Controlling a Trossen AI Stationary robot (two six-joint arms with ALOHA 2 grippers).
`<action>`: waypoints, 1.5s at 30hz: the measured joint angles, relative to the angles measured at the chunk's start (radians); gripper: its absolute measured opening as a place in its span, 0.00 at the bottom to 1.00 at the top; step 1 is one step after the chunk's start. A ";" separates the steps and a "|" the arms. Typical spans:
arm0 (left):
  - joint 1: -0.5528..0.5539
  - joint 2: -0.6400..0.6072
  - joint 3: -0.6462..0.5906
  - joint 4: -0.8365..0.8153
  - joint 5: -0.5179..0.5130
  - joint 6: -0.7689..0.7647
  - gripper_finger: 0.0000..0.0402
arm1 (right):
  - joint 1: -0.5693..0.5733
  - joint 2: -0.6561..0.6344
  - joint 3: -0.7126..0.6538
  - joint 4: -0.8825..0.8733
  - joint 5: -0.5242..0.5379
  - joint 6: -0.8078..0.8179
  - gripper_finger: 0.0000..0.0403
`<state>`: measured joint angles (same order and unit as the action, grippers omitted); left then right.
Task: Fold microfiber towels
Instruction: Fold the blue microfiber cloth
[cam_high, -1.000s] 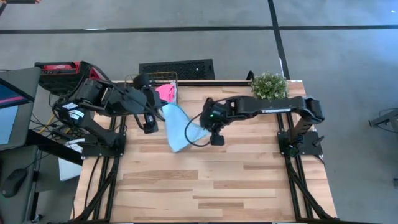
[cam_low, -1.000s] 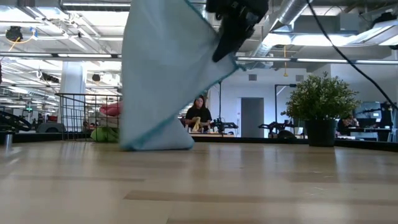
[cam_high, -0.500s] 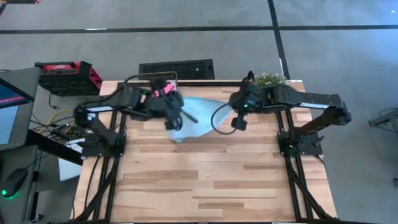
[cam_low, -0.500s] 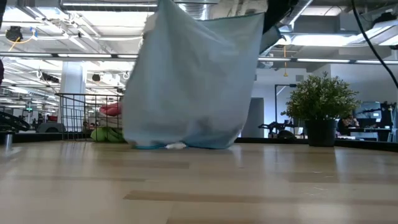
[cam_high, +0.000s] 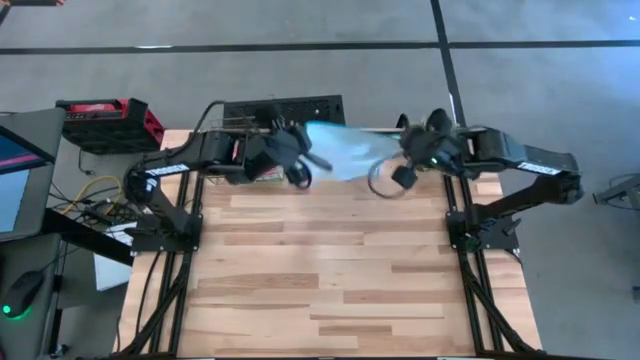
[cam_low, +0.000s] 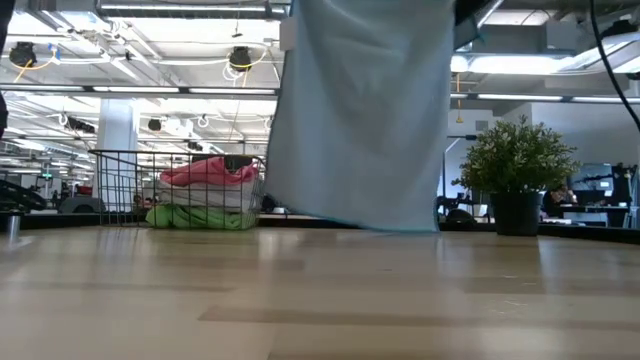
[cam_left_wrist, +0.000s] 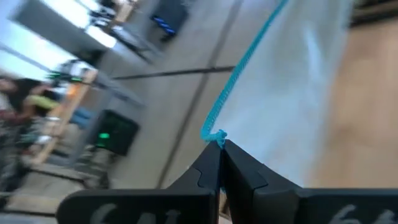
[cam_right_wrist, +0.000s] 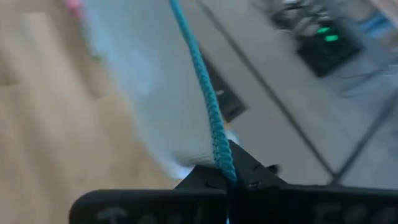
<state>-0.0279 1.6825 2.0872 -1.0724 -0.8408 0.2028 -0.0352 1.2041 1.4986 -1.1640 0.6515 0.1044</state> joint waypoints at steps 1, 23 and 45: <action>-0.018 0.000 0.000 -0.037 0.018 -0.032 0.00 | 0.026 -0.007 0.000 -0.025 -0.017 0.026 0.01; -0.338 0.225 0.000 -0.493 0.524 -0.525 0.00 | 0.470 0.285 -0.001 -0.182 -0.387 0.447 0.02; -0.484 0.250 0.001 -0.375 0.676 -0.931 0.00 | 0.576 0.439 -0.001 -0.077 -0.597 0.368 0.02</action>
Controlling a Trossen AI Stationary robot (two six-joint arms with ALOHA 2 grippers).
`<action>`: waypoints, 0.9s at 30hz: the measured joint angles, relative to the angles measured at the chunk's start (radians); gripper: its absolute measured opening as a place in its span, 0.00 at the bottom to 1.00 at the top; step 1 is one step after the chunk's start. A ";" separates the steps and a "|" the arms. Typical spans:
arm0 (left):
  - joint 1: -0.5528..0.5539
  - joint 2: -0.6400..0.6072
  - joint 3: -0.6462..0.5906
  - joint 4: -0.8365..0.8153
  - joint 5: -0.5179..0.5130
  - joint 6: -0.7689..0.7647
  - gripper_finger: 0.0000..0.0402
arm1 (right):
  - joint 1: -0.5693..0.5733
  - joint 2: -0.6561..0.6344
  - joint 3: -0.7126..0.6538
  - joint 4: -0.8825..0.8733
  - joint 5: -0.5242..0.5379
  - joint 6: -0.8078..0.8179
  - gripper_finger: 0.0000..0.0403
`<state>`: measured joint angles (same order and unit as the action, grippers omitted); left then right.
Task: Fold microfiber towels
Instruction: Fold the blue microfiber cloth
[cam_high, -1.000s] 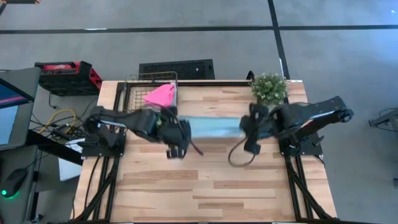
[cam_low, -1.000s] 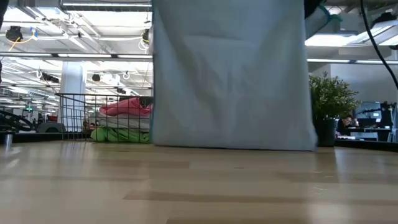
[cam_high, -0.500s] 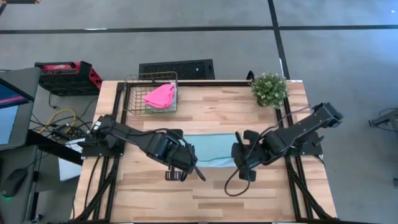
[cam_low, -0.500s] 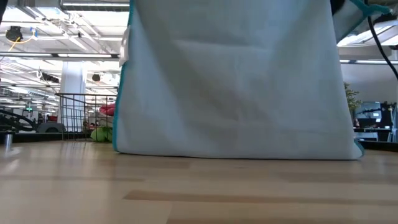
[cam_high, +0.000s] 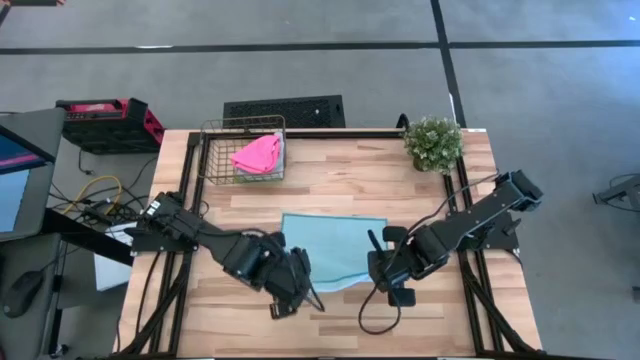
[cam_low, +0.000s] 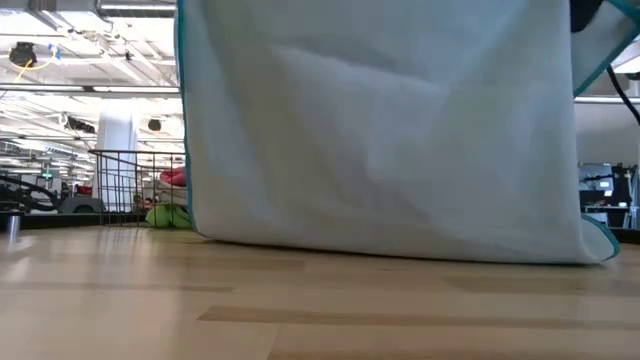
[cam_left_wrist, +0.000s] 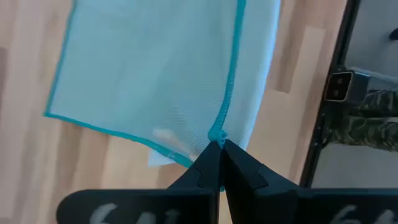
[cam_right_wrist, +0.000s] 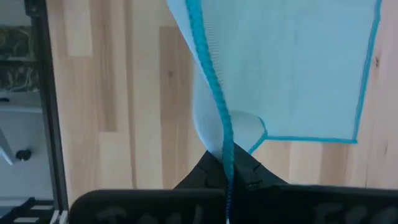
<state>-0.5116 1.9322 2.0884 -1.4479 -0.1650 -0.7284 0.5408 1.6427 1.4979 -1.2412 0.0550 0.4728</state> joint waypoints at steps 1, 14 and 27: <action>-0.014 0.005 0.000 0.004 0.000 -0.014 0.00 | 0.003 -0.001 0.000 0.000 -0.001 0.000 0.02; 0.005 0.200 -0.002 -0.113 -0.085 -0.081 0.00 | -0.039 -0.001 -0.140 0.027 0.071 -0.002 0.02; 0.102 0.218 -0.004 -0.108 -0.156 -0.103 0.00 | -0.140 0.000 -0.273 0.031 0.158 0.031 0.02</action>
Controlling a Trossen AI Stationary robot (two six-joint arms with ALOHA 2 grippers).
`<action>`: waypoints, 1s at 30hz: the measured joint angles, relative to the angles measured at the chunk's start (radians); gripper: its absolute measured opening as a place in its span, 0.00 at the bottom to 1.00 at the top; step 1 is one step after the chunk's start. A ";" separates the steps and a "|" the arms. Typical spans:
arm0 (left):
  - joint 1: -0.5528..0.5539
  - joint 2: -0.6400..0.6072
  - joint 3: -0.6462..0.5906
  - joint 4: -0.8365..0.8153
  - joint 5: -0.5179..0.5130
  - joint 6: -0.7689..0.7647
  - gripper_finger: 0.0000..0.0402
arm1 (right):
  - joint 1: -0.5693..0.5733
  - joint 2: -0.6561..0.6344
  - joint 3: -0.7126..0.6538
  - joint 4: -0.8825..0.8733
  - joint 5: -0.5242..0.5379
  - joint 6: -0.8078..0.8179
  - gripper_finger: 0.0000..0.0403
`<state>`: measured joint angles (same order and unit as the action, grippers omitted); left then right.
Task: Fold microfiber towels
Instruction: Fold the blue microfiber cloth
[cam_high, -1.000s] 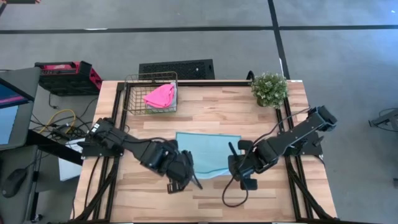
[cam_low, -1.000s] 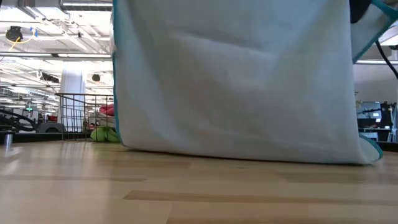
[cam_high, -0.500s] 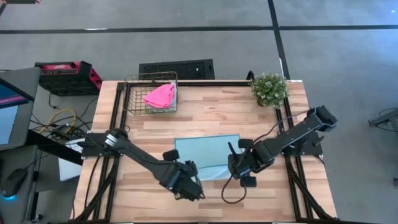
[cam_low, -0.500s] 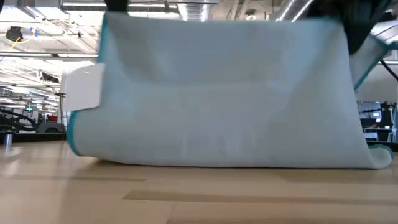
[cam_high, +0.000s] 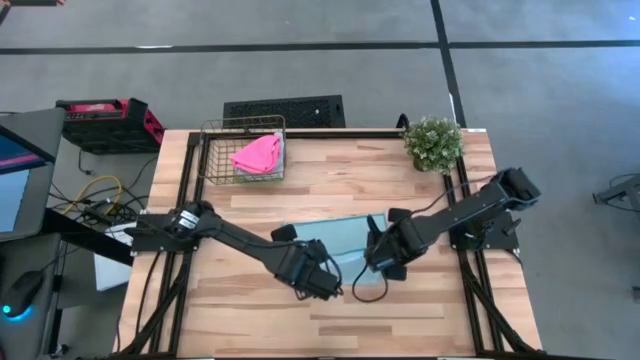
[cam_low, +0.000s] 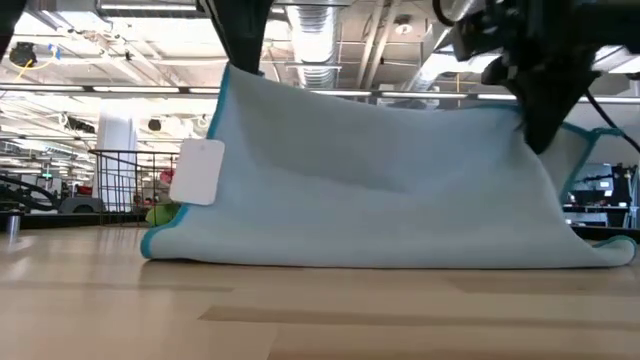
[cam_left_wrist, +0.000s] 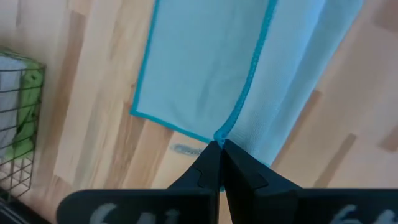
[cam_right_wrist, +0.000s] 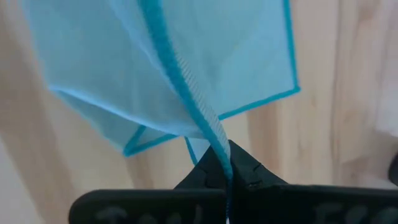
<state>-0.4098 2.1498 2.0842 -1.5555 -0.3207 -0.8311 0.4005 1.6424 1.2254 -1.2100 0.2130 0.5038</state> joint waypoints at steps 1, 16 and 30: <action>0.008 -0.002 -0.003 0.001 -0.005 -0.010 0.00 | -0.010 0.000 -0.003 -0.001 0.005 -0.003 0.02; 0.076 -0.003 -0.135 0.002 0.035 -0.144 0.00 | -0.094 0.000 -0.003 0.068 0.028 -0.094 0.03; 0.124 -0.003 -0.272 0.030 0.002 -0.112 0.00 | -0.155 0.000 -0.003 0.079 0.043 -0.096 0.06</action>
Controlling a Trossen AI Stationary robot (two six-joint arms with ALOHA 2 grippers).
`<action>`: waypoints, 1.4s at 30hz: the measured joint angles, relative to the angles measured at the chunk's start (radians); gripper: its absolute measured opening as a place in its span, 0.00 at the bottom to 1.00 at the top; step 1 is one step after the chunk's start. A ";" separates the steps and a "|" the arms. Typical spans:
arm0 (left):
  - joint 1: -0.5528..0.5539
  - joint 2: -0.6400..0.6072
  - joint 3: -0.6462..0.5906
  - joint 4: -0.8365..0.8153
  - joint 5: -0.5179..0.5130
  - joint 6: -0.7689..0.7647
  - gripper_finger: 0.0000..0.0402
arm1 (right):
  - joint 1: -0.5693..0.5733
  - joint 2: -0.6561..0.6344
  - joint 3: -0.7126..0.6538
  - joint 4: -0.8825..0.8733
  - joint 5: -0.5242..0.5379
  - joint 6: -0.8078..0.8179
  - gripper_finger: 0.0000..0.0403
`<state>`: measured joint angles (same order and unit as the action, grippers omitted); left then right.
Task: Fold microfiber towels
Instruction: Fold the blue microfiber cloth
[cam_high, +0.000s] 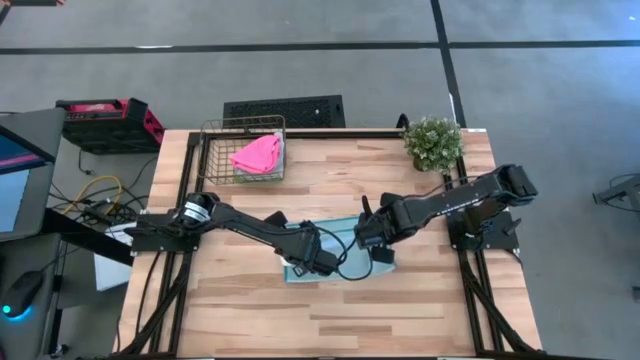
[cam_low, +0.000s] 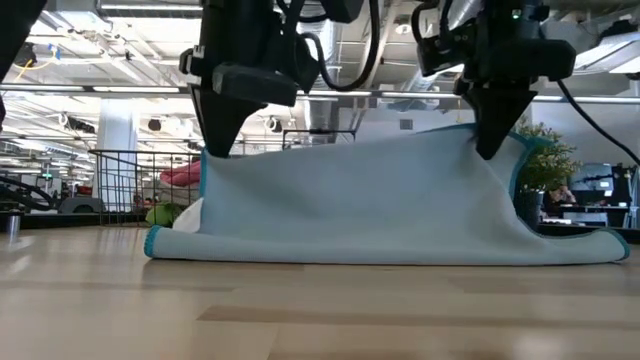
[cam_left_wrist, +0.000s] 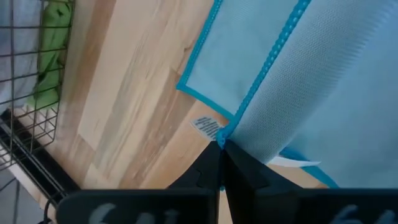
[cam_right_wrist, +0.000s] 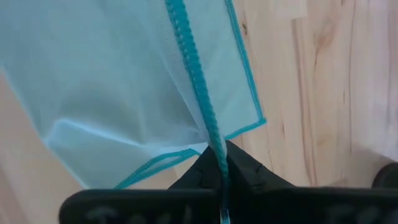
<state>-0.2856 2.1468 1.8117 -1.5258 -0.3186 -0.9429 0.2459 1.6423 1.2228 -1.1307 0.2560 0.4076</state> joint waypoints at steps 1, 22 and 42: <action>0.003 0.001 -0.002 0.002 0.000 0.006 0.01 | 0.000 0.000 0.000 0.002 0.000 0.000 0.07; 0.027 -0.014 0.038 -0.048 -0.033 0.044 0.31 | 0.042 -0.035 0.000 -0.001 -0.132 -0.111 0.44; -0.161 -0.235 0.047 -0.045 -0.047 -0.178 0.30 | 0.284 -0.066 -0.331 0.422 -0.181 -0.172 0.41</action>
<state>-0.4465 1.9121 1.8591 -1.5707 -0.3657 -1.1210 0.5299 1.5764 0.8919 -0.7089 0.0747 0.2356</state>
